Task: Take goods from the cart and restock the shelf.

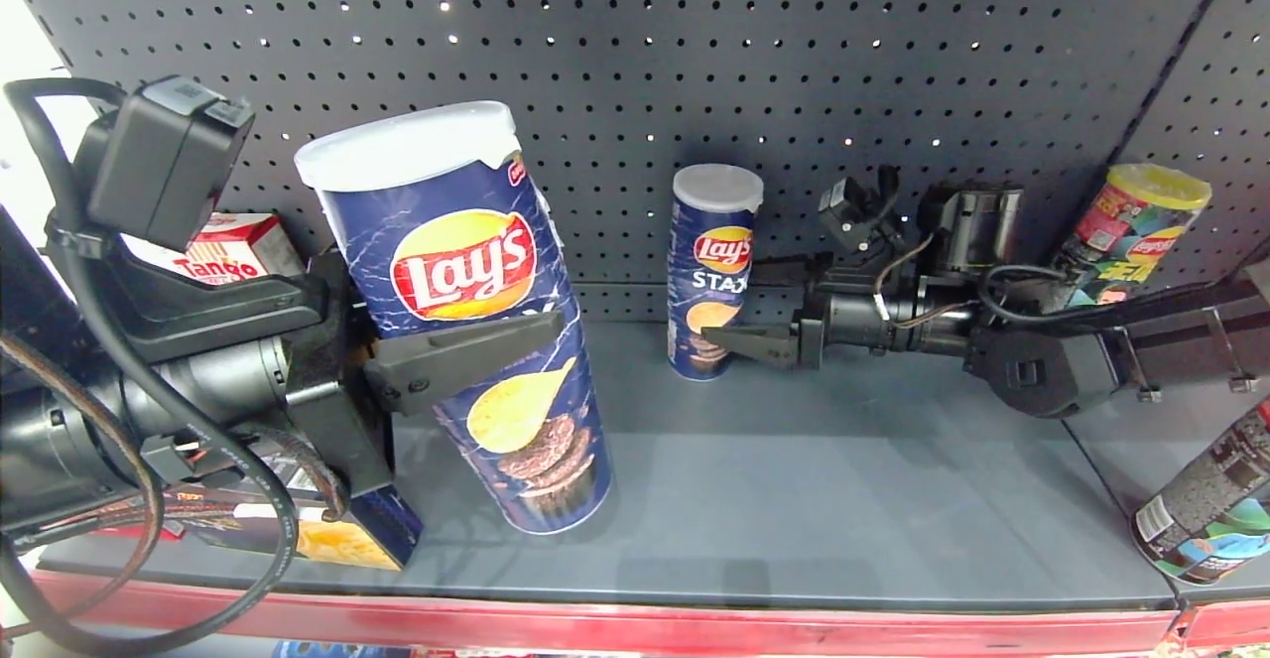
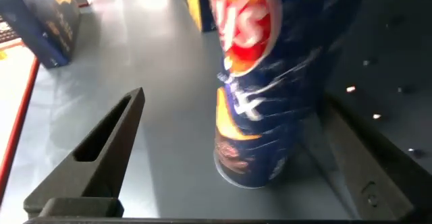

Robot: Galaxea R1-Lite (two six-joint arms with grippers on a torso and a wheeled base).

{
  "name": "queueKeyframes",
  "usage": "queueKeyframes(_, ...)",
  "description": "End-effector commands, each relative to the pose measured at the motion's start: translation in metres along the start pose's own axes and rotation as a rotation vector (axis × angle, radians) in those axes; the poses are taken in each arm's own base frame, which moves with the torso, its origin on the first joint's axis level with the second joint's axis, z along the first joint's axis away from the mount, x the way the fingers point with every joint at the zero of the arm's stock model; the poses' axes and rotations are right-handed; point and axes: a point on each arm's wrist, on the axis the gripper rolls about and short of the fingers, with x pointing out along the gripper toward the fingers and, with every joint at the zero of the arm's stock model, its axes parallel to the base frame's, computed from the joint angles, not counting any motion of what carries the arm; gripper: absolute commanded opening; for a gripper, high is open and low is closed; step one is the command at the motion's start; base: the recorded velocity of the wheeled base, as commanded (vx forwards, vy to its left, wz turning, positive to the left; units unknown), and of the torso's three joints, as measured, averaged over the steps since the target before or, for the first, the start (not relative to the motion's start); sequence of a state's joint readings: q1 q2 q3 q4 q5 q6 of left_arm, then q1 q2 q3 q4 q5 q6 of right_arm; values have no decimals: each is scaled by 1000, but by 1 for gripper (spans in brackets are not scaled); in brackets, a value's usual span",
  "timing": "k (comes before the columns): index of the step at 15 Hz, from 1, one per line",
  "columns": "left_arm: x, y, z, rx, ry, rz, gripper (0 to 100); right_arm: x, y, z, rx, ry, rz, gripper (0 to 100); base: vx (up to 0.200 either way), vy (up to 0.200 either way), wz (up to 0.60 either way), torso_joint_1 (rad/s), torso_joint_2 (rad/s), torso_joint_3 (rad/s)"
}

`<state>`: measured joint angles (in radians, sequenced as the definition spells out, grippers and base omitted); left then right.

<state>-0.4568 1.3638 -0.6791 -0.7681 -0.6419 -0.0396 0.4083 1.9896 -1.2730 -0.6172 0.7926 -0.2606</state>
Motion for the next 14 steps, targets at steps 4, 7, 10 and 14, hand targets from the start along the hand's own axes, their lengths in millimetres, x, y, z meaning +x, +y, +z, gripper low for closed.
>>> queueKeyframes(4, 0, 0, -1, -1, 2, 4, 0, 1, 11, -11, 31, 31, 24, 100, 0, 0, 0, 0, 0, 0)
queueKeyframes(7, 0, 0, -1, -2, 3, 4, 0, -4, 17, -12, 40, 40, 22, 100, 0, 0, 0, 0, 0, 0)
queueKeyframes(10, 0, 0, -1, -3, 4, 4, 0, -2, 8, -12, 30, 39, -39, 100, 0, 0, 0, 0, 0, 0)
queueKeyframes(14, -5, -3, -7, -14, 19, 4, 0, 7, -7, -15, 23, 19, -57, 100, 0, 0, 0, 0, 0, 0)
